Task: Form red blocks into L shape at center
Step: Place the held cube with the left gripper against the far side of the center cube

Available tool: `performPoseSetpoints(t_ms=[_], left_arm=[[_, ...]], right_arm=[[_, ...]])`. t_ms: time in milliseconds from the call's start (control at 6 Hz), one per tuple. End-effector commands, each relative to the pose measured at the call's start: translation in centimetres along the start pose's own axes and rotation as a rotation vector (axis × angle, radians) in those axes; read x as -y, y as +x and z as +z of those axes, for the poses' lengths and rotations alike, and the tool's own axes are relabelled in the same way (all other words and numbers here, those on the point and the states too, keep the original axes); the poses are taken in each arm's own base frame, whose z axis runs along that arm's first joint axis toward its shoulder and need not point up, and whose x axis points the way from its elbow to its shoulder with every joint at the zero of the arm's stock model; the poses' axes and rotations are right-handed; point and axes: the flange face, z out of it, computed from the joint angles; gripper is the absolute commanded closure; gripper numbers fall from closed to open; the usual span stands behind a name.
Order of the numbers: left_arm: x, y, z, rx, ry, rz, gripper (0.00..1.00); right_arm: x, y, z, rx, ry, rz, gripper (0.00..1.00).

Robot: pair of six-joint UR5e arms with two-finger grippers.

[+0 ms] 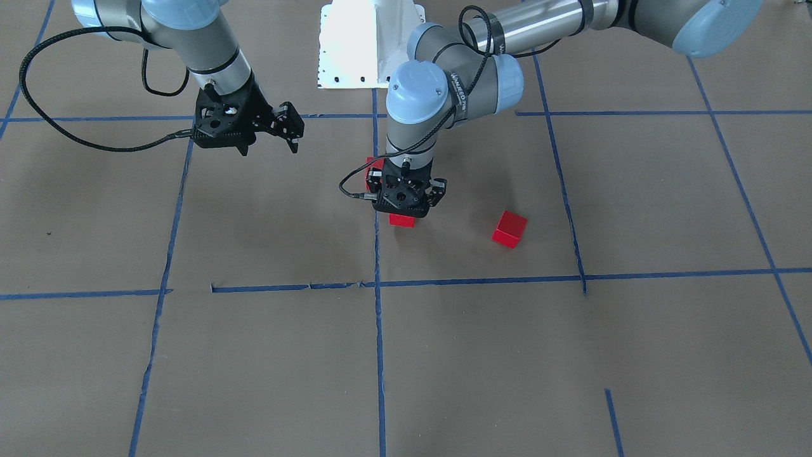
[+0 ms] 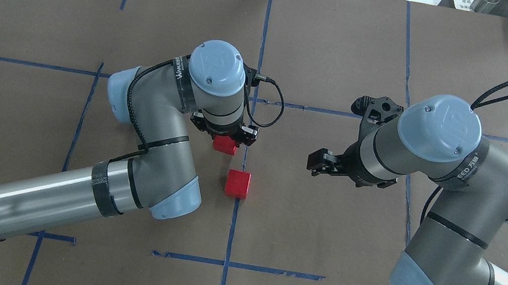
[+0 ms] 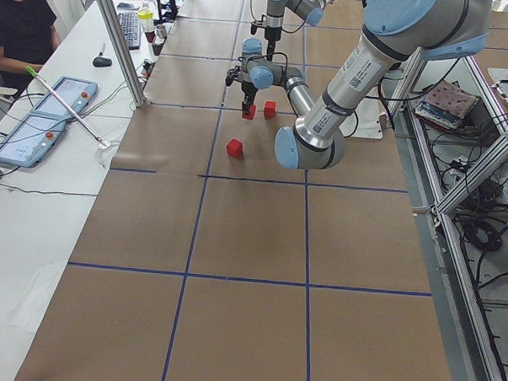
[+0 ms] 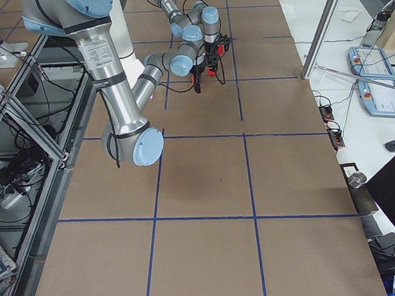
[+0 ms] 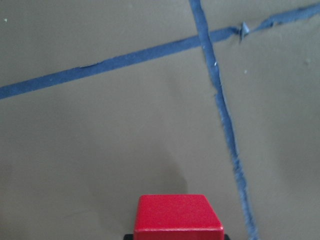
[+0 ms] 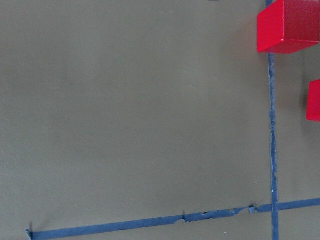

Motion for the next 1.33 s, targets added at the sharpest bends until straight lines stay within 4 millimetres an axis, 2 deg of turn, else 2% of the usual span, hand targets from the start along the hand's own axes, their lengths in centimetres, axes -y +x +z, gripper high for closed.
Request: performPoseSetpoints(t_ms=[0, 167, 333, 833, 1167], left_arm=[[-3.0, 3.2, 1.1, -0.012, -0.036, -0.110, 1.00], [-3.7, 3.7, 1.3, -0.015, -0.043, -0.133, 1.00], [-3.7, 3.7, 1.3, -0.015, -0.043, -0.129, 1.00], [-3.7, 3.6, 1.5, -0.013, -0.044, -0.125, 0.98], [-3.7, 3.5, 1.9, -0.011, -0.048, -0.122, 0.87]], right_arm=[[0.1, 0.8, -0.3, -0.001, -0.006, 0.006, 0.00], [-0.1, 3.4, -0.4, -0.025, -0.006, 0.021, 0.00], [0.2, 4.7, -0.8, -0.035, 0.000, 0.026, 0.00], [0.2, 5.3, -0.8, -0.041, 0.001, 0.023, 0.00], [0.2, 5.2, -0.8, -0.040, 0.002, 0.022, 0.00]])
